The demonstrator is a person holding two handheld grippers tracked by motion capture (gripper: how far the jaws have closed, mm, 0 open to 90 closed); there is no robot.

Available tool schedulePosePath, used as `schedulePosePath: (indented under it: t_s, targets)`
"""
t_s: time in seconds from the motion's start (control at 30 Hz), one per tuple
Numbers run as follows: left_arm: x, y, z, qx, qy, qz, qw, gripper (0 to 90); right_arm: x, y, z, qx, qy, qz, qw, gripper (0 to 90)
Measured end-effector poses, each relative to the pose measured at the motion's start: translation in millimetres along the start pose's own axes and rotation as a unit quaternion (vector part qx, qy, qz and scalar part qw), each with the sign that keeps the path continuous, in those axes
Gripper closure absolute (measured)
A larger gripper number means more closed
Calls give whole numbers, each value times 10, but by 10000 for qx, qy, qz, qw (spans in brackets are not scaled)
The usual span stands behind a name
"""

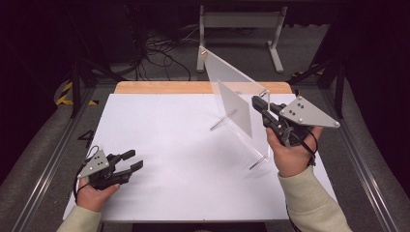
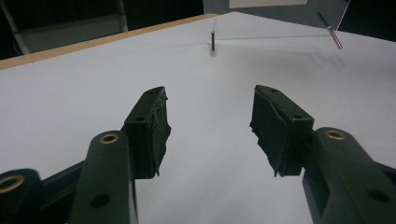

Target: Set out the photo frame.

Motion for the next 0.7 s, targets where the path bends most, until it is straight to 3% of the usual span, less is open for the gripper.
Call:
schedulePosePath:
  t_s: [0.23, 0.47, 0.7]
  targets:
    - [21, -13, -5, -18, 21, 8, 10000, 458, -66, -13, -91, 72, 74, -169, 9998, 851]
    - [41, -24, -3, 16, 47, -16, 10000, 447, -187, -10, -165, 136, 297, -119, 9994, 847]
    - [109, -24, -35, -54, 231, -33, 9997, 422, -317, -61, -258, 302, 460, -69, 9985, 829]
Point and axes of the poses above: each handheld gripper's, and its own axes: x roughly forward along the jaws, z roughly out of its top, y roughly to its left, the point moved 5 cm from there along x, roughly forward along the jaws, and after that the axes turned 2 degrees about x, right-handed, at the moved point
